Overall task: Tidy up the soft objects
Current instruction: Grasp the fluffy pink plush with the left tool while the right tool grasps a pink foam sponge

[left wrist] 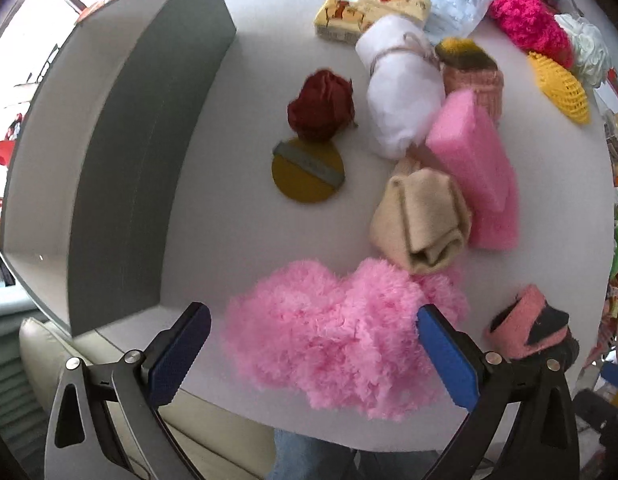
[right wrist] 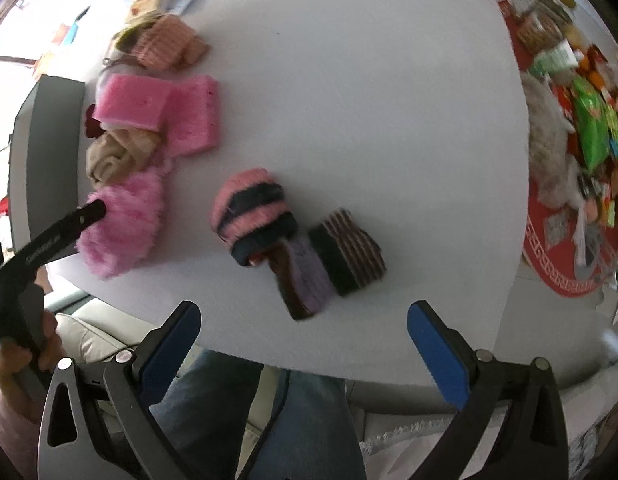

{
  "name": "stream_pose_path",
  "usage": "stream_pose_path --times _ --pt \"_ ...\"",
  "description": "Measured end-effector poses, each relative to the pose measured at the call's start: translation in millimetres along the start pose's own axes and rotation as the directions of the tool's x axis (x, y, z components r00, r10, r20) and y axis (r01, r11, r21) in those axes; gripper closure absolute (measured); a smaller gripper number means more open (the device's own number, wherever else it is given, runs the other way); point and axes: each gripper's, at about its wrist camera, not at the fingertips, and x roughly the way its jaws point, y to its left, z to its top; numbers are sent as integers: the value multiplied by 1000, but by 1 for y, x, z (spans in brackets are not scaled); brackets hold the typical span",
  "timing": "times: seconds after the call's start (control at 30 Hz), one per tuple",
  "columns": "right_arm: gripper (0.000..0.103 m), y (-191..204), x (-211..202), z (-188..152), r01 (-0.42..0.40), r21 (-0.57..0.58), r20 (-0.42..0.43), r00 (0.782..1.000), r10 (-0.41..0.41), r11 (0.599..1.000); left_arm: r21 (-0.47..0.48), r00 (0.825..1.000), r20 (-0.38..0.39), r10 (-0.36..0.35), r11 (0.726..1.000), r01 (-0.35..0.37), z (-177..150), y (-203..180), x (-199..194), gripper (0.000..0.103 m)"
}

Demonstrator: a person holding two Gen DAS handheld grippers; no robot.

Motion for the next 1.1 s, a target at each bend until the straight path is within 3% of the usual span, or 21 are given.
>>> stream_pose_path --times 0.17,0.37,0.4,0.53,0.67,0.8,0.93,1.1 --pt "0 17 1 18 23 -43 15 1000 -22 999 -48 999 -38 -21 999 20 3 -1 21 0" --pt "0 39 7 57 88 -103 46 995 -84 991 -20 998 -56 35 999 -36 6 -27 42 0" --pt "0 42 7 66 102 -105 51 994 -97 989 -21 997 -62 40 999 -41 19 -29 52 0" --pt "0 60 23 93 126 -125 66 991 -119 984 -46 995 -92 35 998 -40 25 -17 66 0" --pt "0 81 45 111 137 -159 45 990 -132 978 -67 997 -69 35 997 -40 33 -11 67 0" --pt "0 92 64 123 152 -183 33 988 -148 971 -55 997 -77 32 998 -36 36 -36 73 0" --pt "0 85 65 129 125 -175 23 992 -123 977 -61 997 -82 15 998 -20 49 -24 75 0" --pt "0 33 40 124 241 -83 82 969 -234 967 -62 996 -87 -18 998 13 53 4 85 0"
